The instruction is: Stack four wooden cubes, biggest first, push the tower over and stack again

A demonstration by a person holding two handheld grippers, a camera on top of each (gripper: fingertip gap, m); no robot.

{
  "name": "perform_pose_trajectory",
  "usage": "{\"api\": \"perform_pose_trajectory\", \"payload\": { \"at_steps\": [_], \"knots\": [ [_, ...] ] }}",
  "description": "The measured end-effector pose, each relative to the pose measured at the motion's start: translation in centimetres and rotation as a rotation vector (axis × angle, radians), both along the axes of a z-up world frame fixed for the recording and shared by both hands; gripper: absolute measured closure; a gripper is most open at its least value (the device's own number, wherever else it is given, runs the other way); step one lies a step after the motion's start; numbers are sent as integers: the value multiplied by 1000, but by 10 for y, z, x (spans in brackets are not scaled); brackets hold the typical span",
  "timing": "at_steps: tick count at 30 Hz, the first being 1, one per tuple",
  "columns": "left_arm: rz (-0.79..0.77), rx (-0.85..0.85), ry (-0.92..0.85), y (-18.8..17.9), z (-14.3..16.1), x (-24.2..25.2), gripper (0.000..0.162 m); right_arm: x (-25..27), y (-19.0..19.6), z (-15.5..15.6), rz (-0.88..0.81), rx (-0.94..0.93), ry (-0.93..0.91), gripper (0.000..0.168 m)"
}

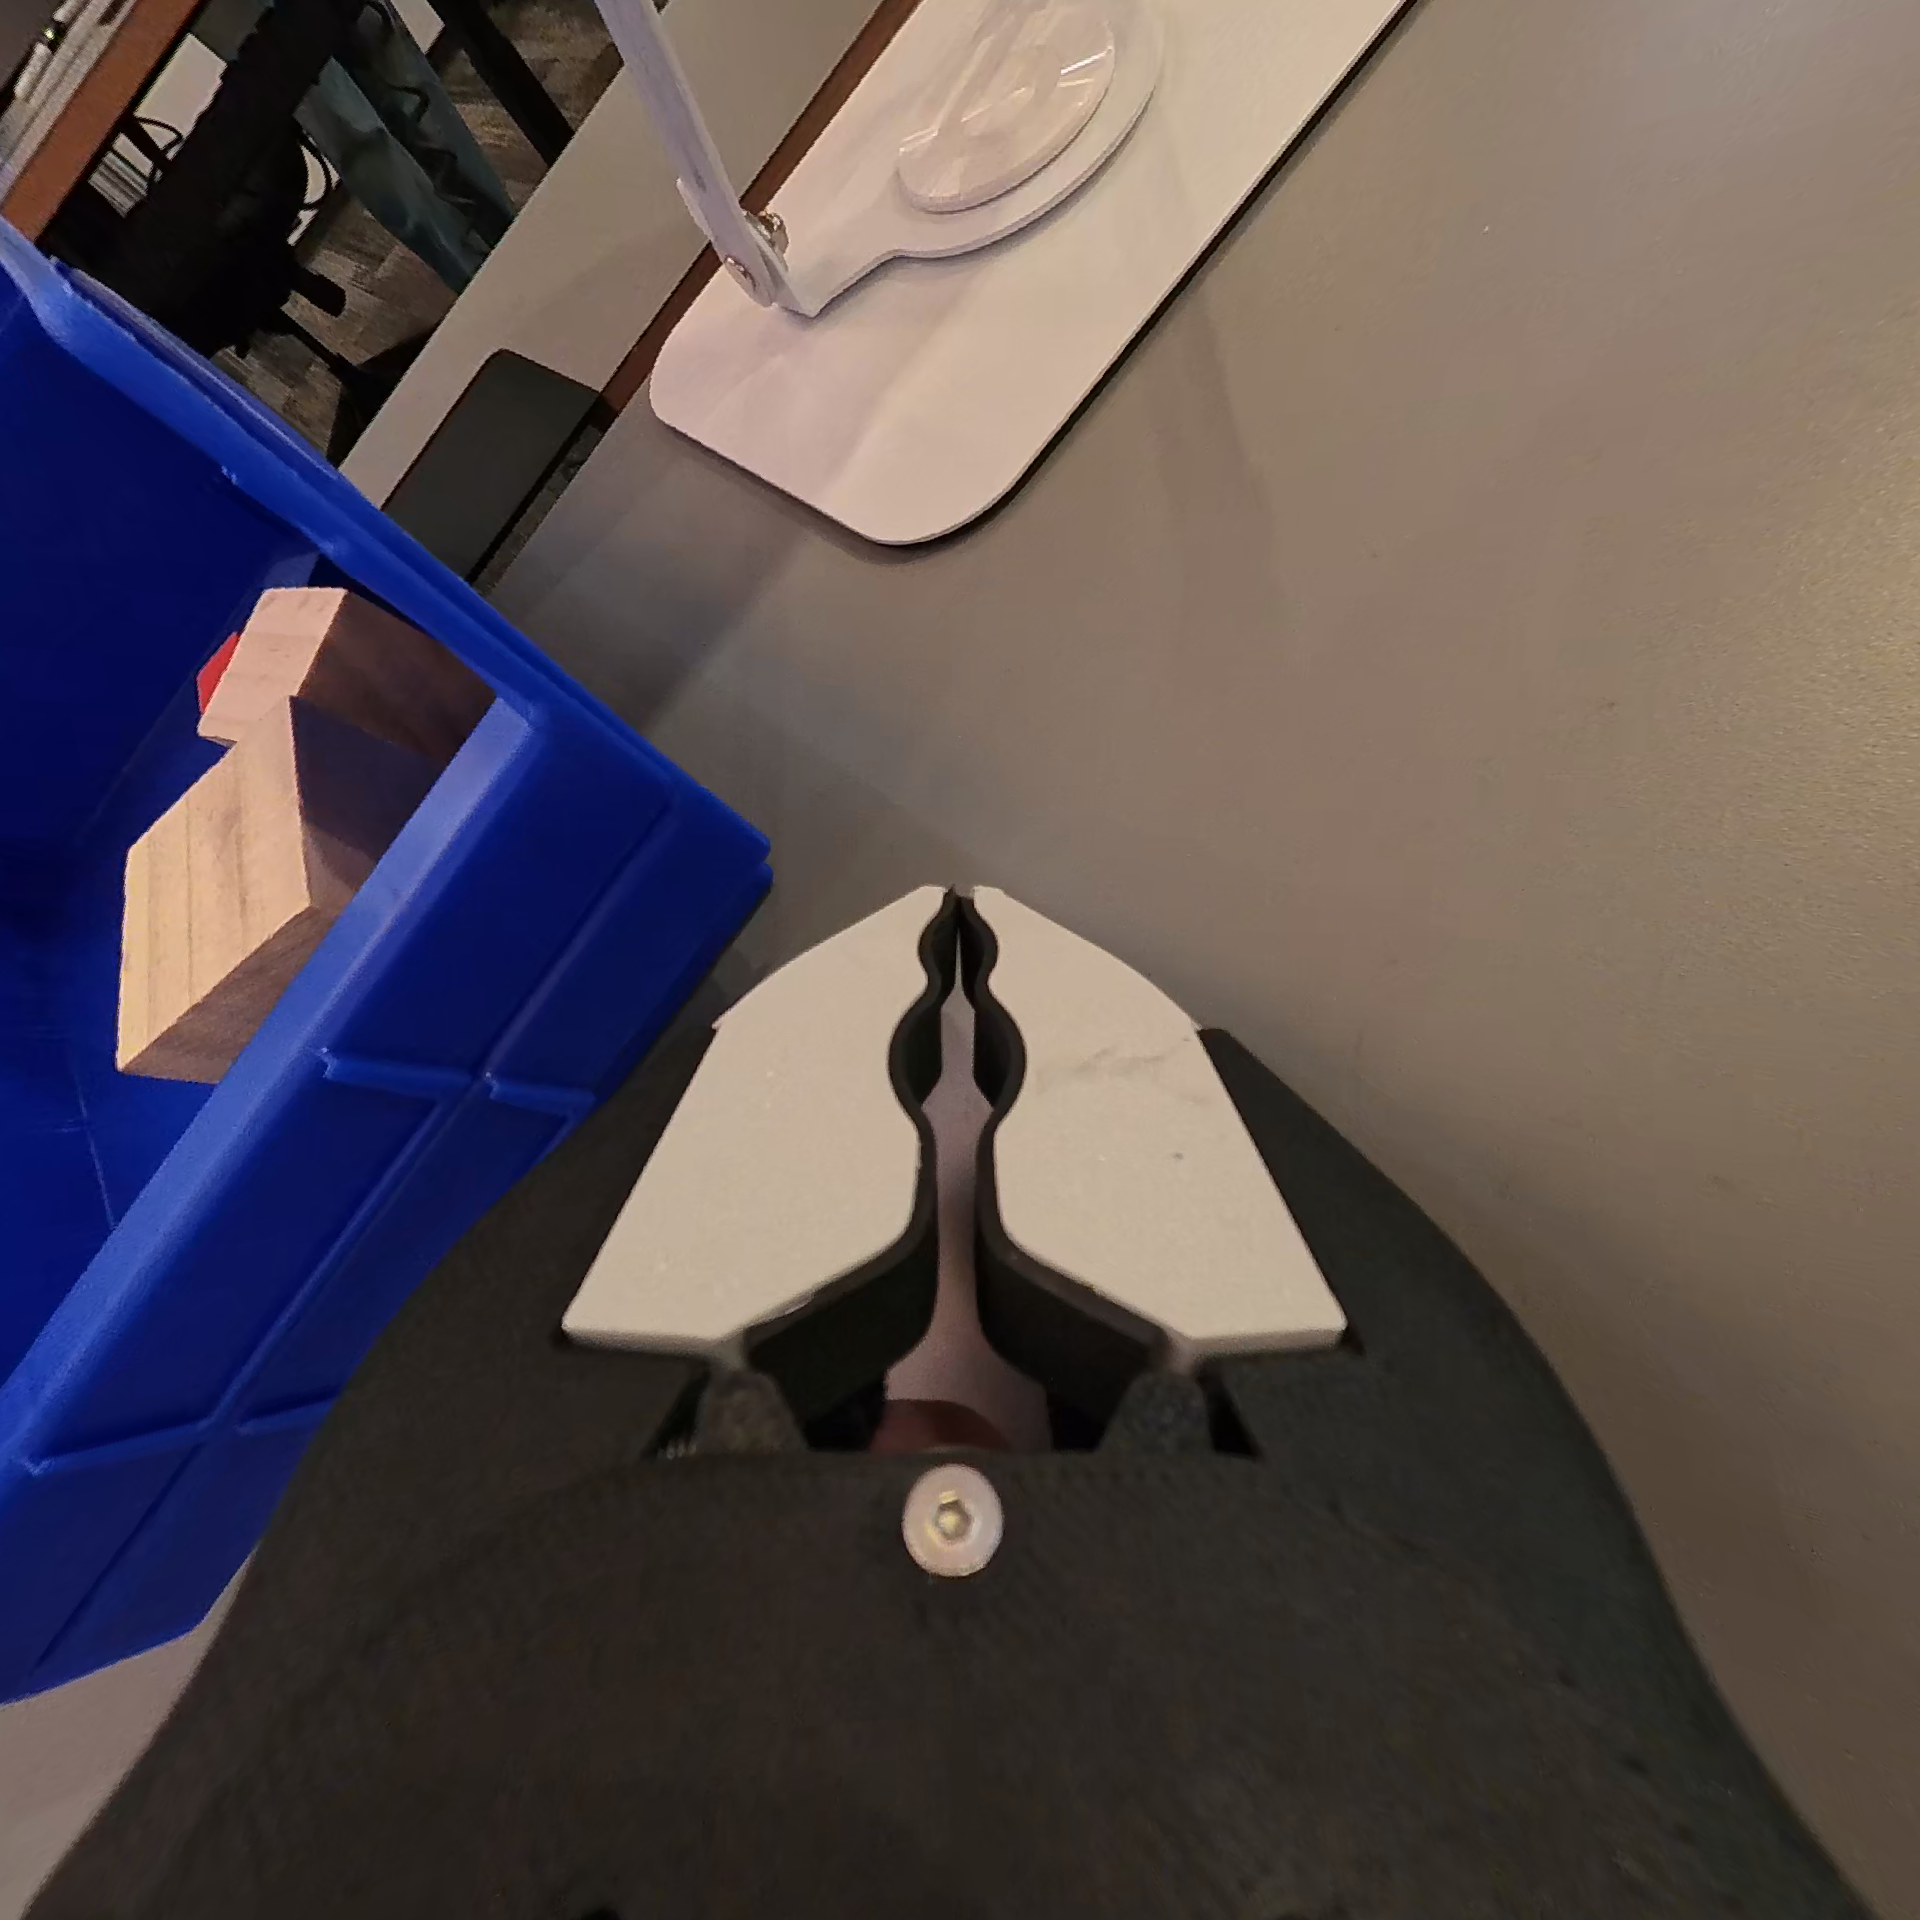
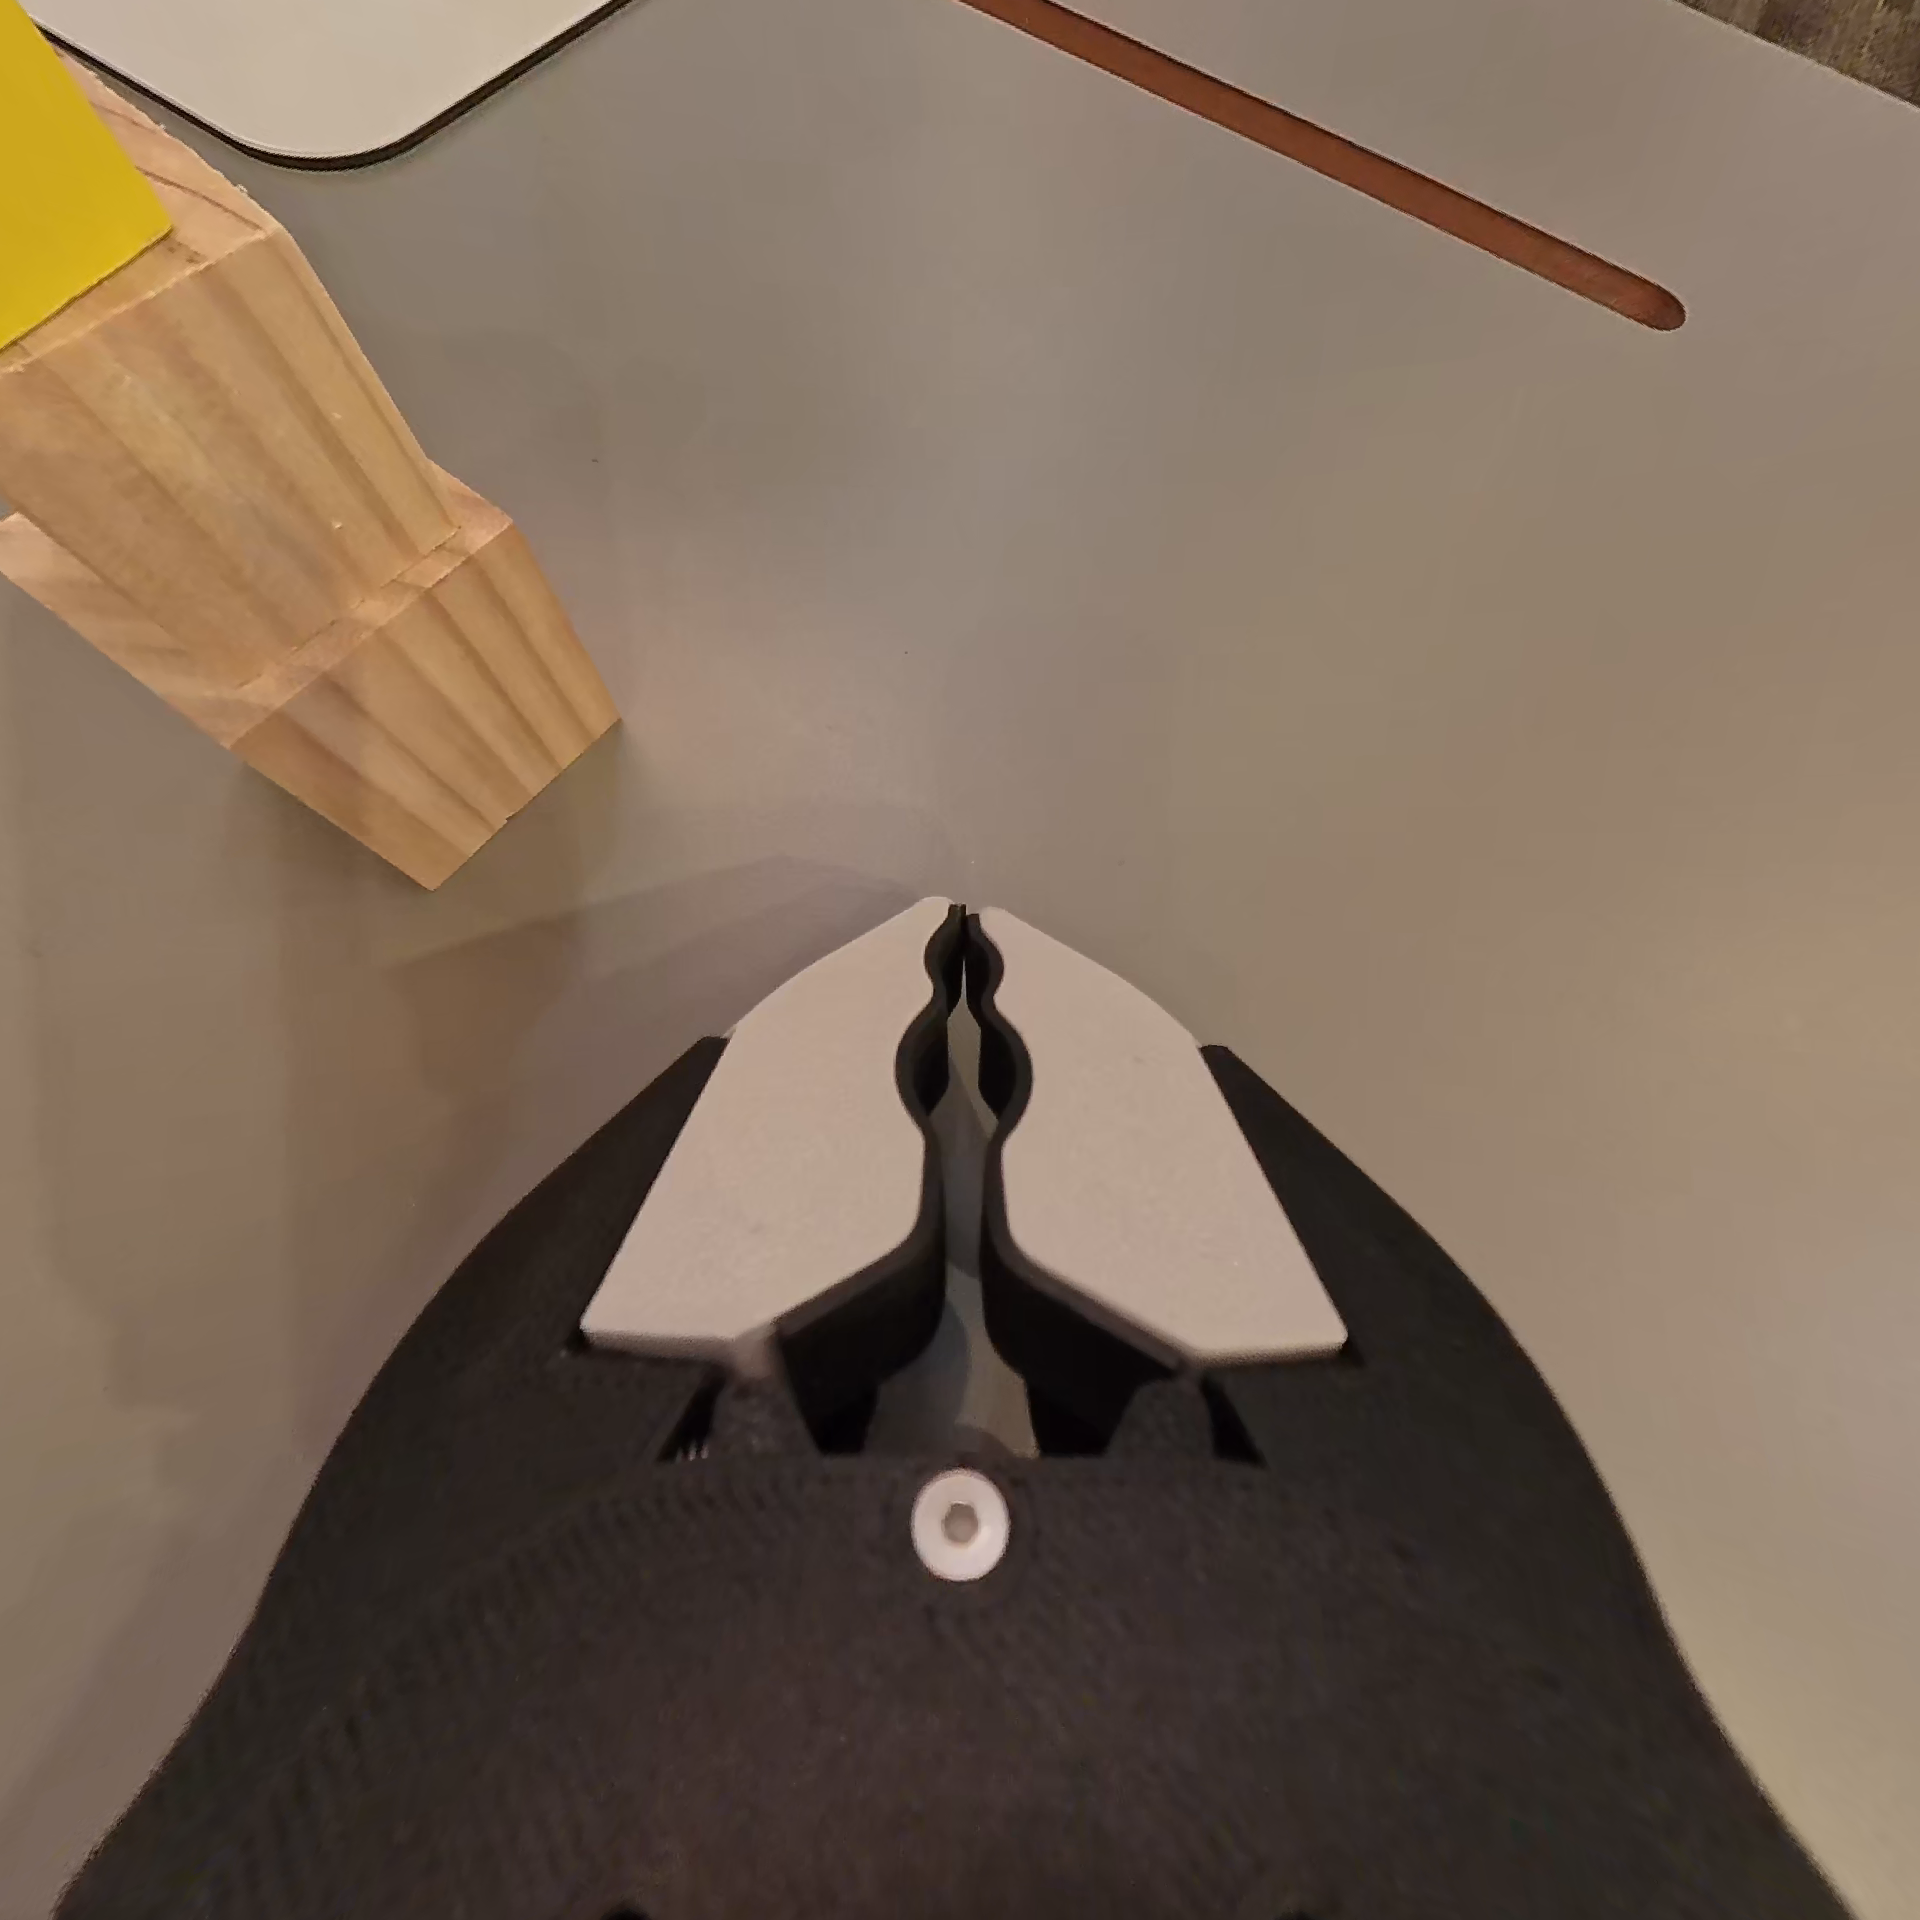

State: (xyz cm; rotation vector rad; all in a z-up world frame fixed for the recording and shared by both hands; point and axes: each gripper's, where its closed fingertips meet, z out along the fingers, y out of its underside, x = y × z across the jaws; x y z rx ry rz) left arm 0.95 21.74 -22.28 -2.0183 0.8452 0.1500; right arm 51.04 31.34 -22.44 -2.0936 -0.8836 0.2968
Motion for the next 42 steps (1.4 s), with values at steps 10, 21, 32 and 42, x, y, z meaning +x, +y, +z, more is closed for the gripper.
{"api": "perform_pose_trajectory", "payload": {
  "at_steps": [10, 21, 32, 42],
  "knots": [
    [1, 0, -2, 0, 0, 0, 162, 0, 0, 0, -2, -1, 2, 168],
    [7, 2, -3, 1, 0, -1, 162, 0, 1, 0, -6, 0, 3, 168],
    [7, 3, -3, 1, 1, -1, 162, 1, 1, 1, -12, 3, 5, 168],
    [19, 22, -1, 0, 7, -5, 162, 6, 2, 6, -47, 25, 9, 168]
  ]
}}
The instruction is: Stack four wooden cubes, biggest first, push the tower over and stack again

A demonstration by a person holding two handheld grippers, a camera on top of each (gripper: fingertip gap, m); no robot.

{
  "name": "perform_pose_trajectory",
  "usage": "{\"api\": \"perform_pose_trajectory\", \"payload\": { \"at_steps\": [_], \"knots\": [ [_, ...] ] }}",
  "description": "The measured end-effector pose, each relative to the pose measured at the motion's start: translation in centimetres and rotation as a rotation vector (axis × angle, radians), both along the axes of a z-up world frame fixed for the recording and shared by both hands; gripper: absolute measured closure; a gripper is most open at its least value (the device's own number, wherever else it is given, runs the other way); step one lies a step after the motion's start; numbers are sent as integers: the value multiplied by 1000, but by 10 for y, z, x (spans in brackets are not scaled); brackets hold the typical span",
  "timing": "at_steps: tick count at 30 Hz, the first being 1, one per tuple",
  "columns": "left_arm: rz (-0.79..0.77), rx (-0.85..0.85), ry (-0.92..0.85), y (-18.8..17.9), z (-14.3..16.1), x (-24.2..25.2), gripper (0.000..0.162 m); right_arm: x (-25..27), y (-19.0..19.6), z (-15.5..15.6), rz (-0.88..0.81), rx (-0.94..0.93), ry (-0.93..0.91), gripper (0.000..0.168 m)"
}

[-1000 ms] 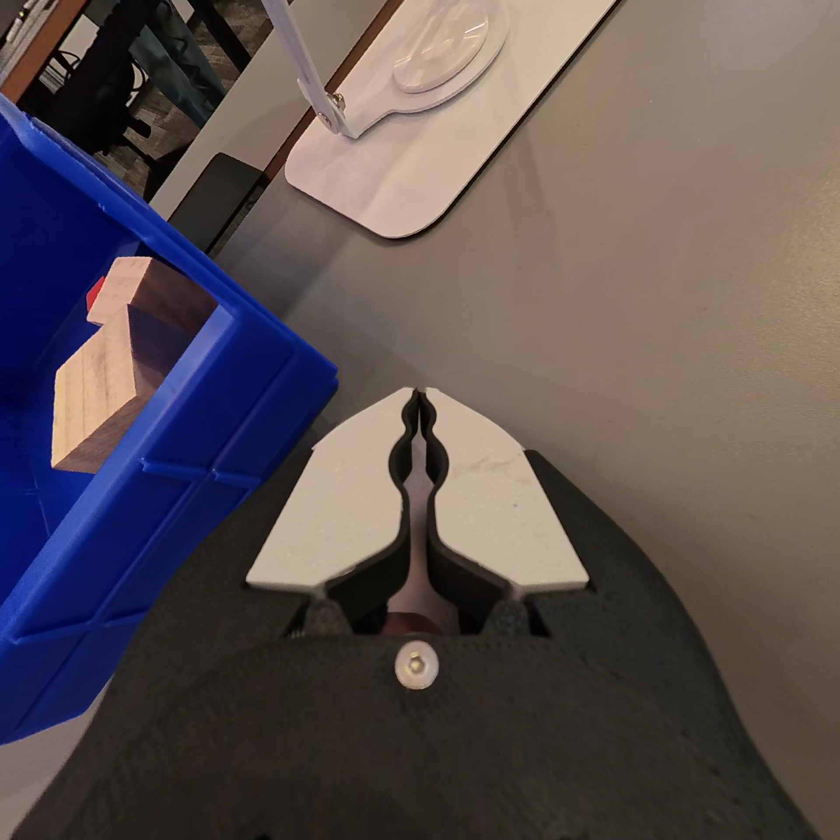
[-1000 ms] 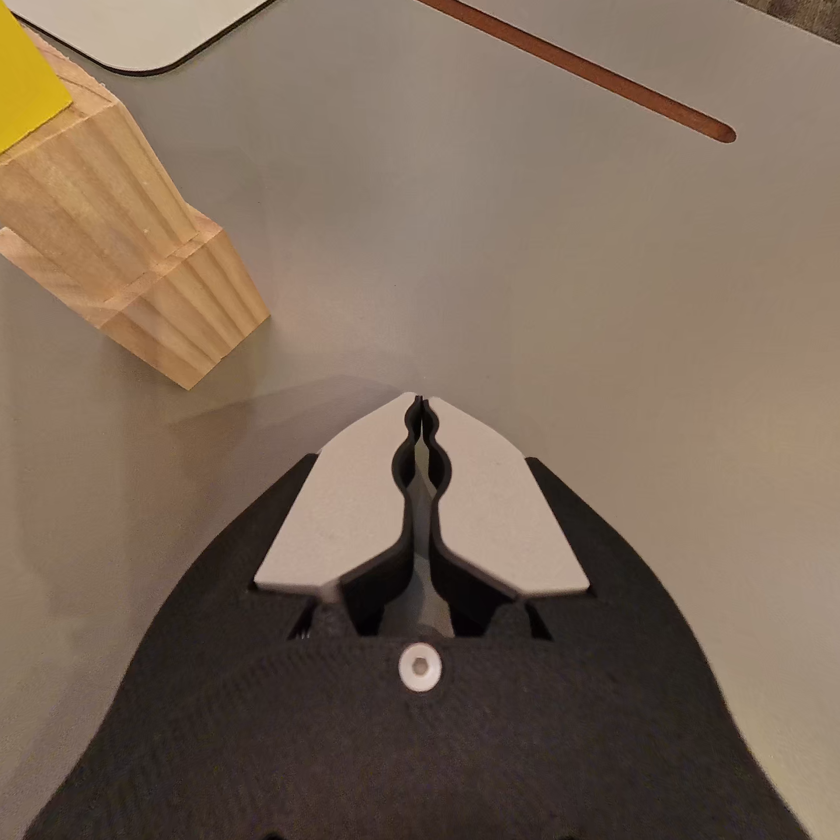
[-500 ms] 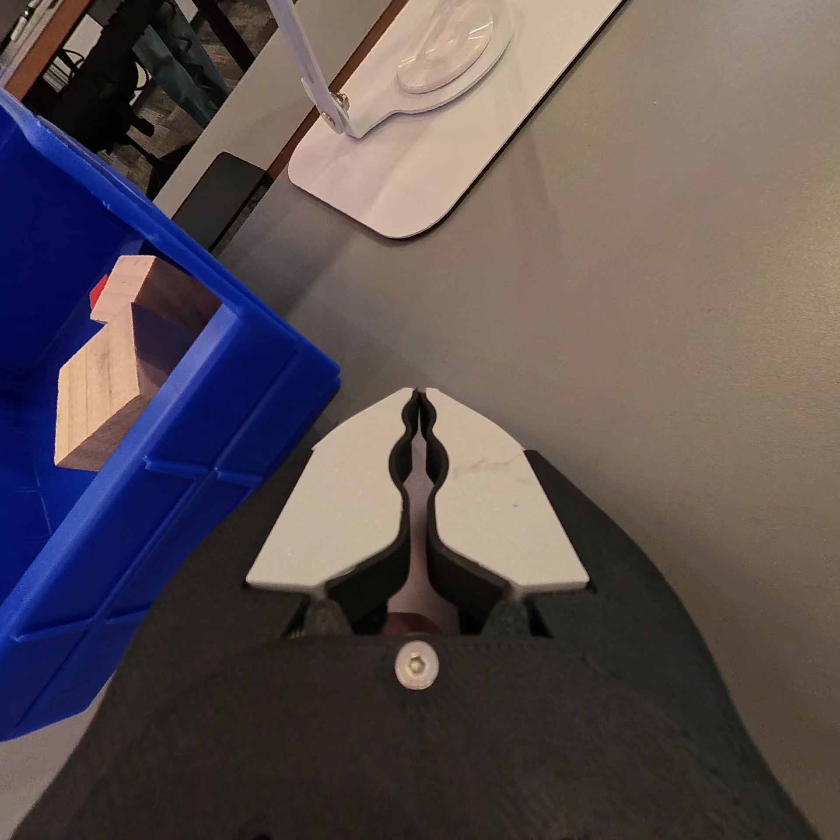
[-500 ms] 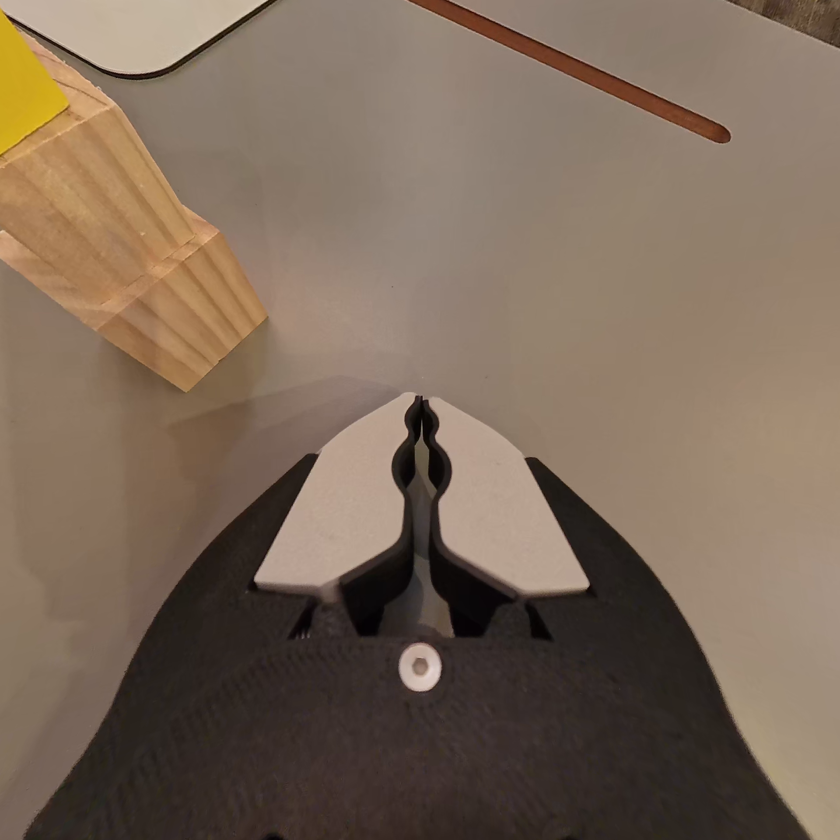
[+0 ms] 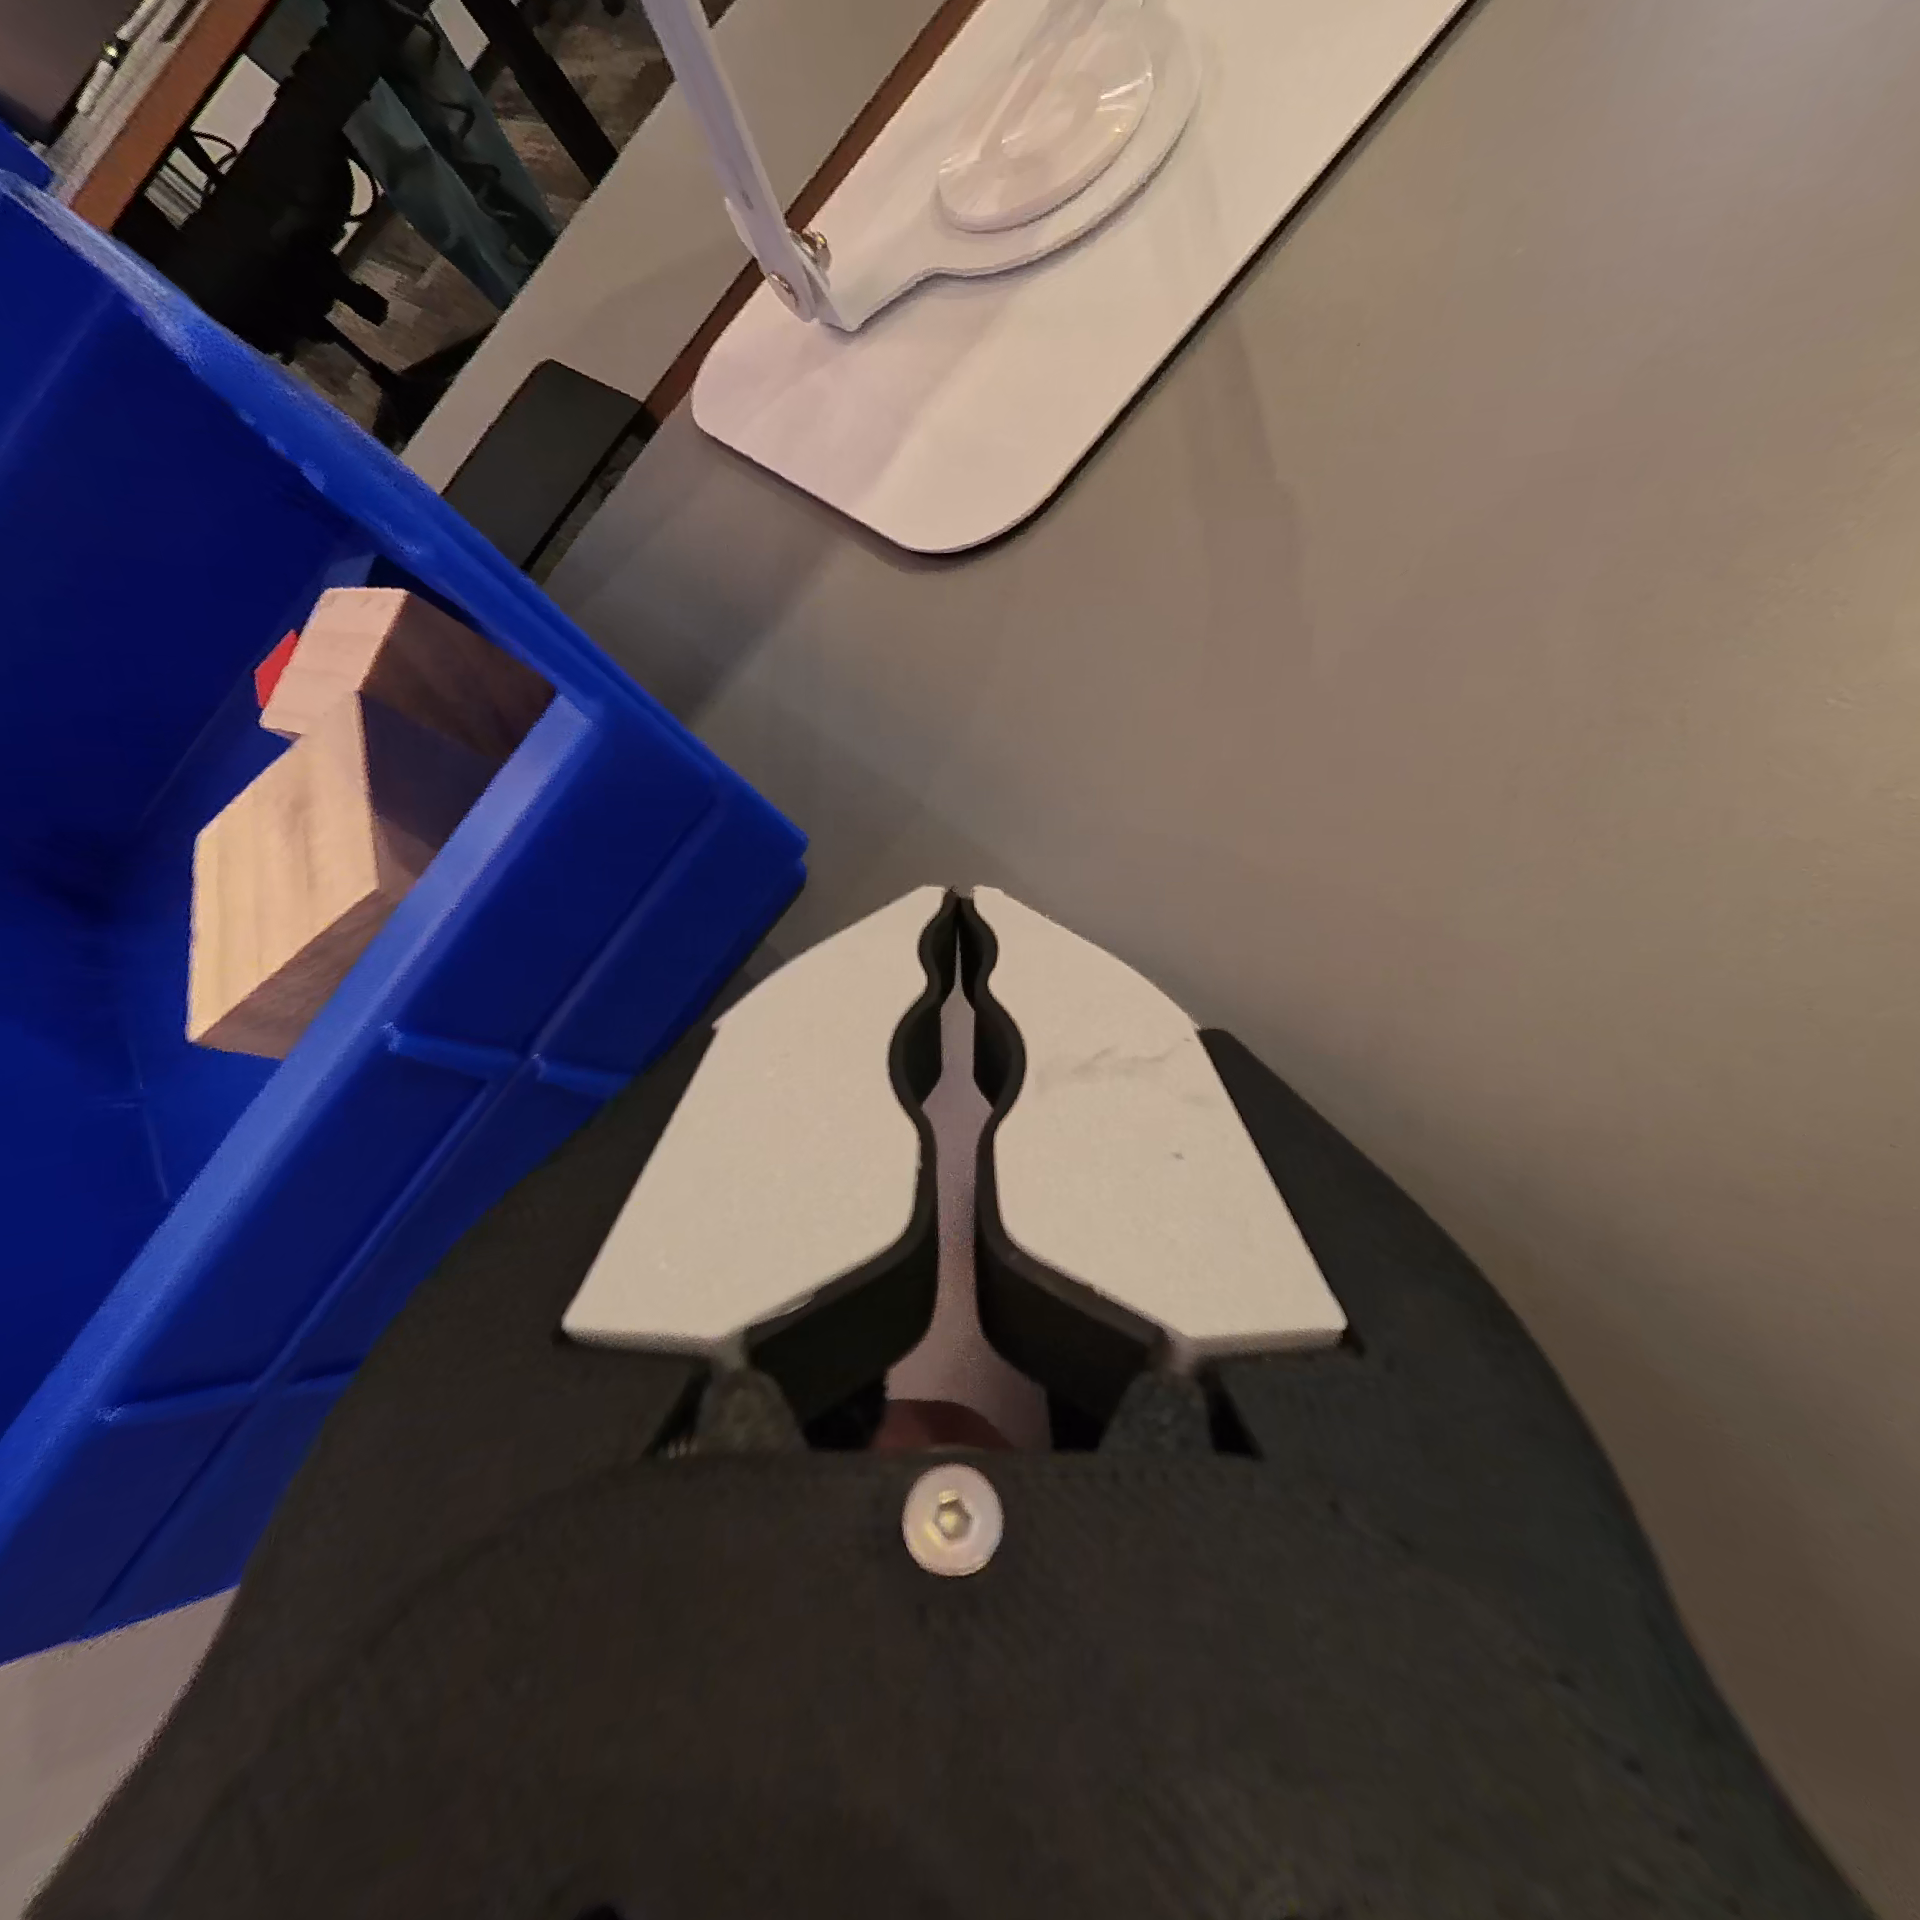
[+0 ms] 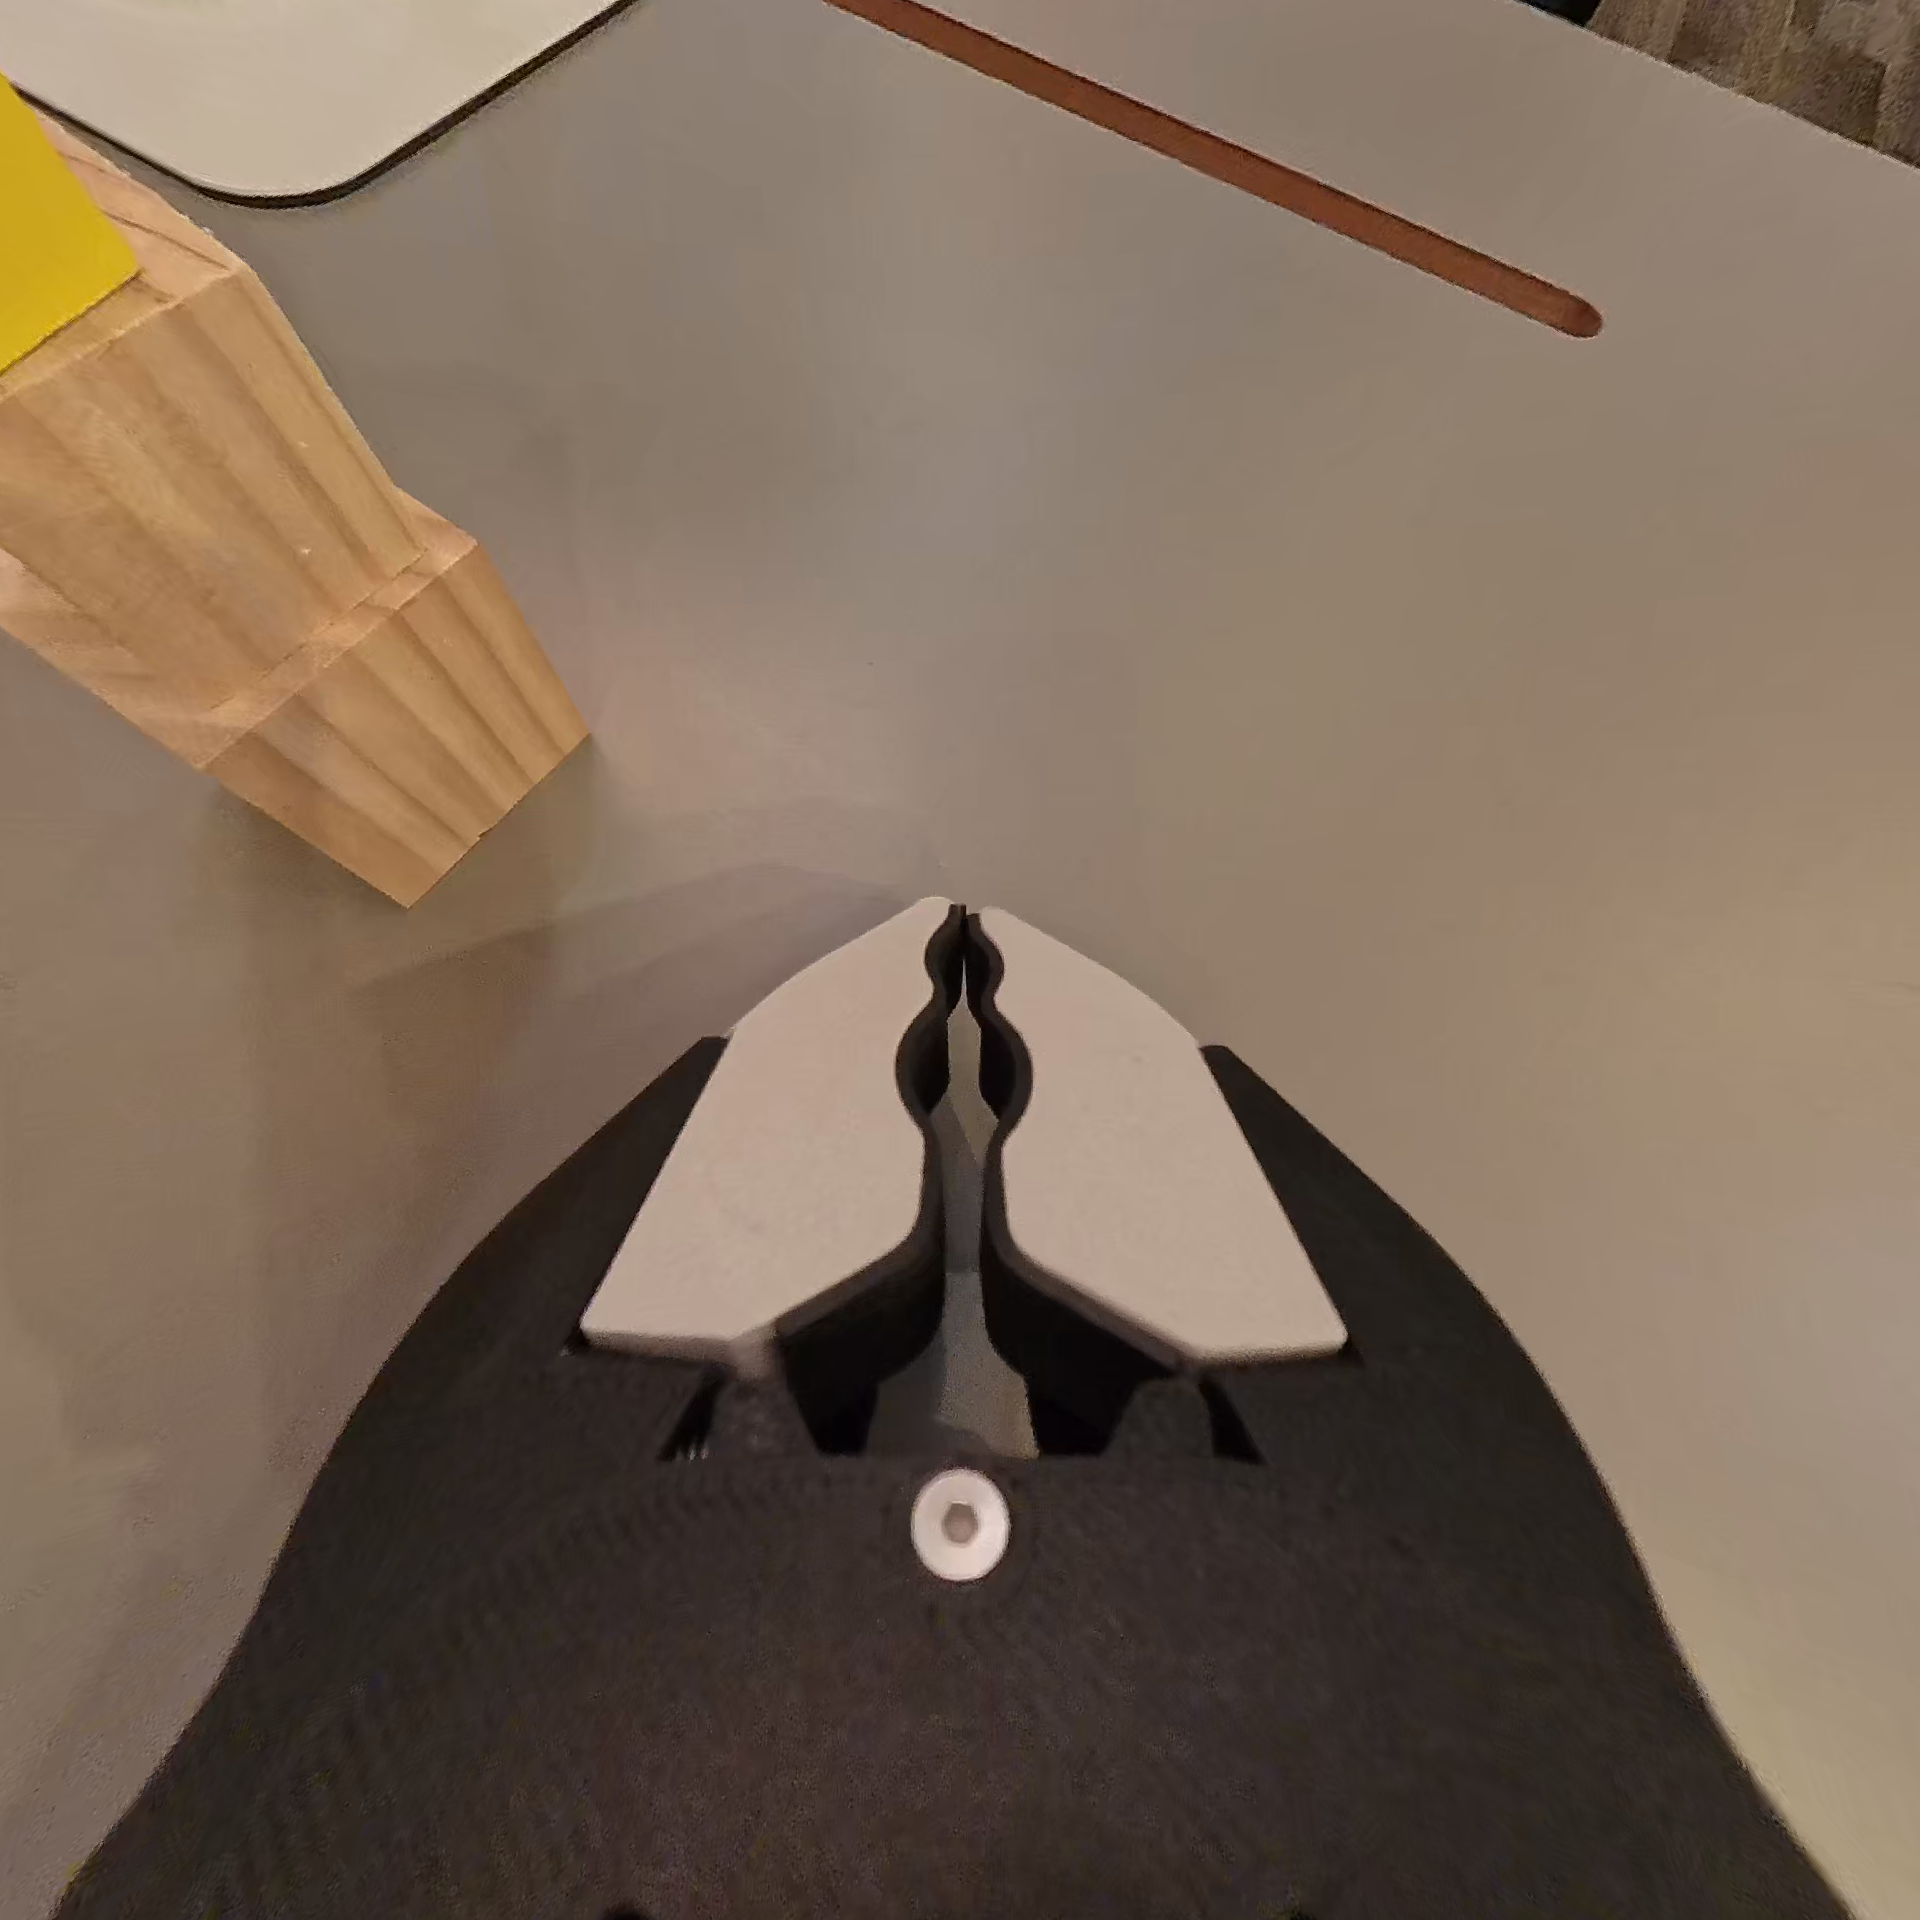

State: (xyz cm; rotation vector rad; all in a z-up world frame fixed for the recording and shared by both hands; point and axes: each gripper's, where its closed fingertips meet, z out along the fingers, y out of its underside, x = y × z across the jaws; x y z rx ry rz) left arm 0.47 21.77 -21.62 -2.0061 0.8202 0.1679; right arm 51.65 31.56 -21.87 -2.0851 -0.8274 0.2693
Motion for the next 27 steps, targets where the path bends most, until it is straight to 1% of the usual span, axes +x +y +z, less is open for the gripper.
{"api": "perform_pose_trajectory", "payload": {
  "at_steps": [2, 5, 11, 22, 27],
  "knots": [
    [4, 17, 10, -1, 4, -3, 162, 2, 0, 5, -19, 16, 15, 168],
    [16, 3, 6, -4, 0, -13, 162, 7, 0, 12, -51, 34, 35, 168],
    [45, 26, -42, -9, 6, -30, 162, 10, -2, 9, -85, 24, 45, 168],
    [26, 40, -39, -12, 10, -29, 162, 1, -8, 5, -94, 29, 32, 168],
    [31, 39, -42, -14, 8, -33, 162, 2, -7, 13, -104, 71, 52, 168]
  ]
}}
